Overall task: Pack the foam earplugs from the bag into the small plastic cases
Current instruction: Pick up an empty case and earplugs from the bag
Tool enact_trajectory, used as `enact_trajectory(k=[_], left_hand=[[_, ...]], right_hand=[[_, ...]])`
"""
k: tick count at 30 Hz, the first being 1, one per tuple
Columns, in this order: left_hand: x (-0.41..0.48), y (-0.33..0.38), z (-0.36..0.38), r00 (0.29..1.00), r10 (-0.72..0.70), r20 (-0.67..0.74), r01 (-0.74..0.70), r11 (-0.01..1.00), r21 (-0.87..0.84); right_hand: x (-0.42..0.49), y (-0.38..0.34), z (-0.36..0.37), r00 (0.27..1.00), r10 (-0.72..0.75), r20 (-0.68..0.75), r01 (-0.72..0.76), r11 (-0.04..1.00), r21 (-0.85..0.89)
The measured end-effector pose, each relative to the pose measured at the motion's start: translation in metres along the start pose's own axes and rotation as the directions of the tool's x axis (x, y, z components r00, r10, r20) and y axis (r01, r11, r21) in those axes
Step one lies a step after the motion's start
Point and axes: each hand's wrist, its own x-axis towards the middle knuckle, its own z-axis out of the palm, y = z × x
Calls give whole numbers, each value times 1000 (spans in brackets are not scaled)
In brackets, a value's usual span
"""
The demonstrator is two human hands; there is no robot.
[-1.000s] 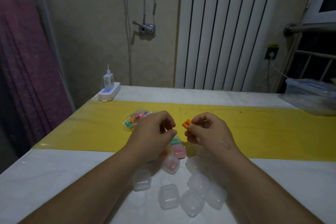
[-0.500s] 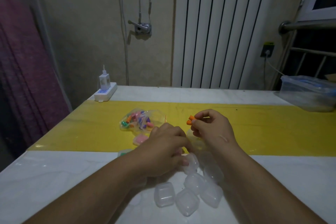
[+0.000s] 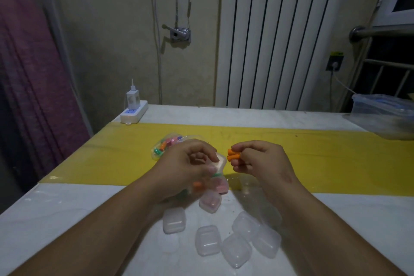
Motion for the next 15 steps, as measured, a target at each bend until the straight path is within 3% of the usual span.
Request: enact_trajectory(k=[11, 15], left_hand=[[3, -5, -3, 999, -7, -51, -2, 986, -166], [2, -2, -3, 1000, 9, -19, -12, 991, -133]], right_hand=[[-13, -3, 5, 970, 164, 179, -172, 985, 32], [-21, -6, 7, 974, 130, 188, -132, 991, -2]])
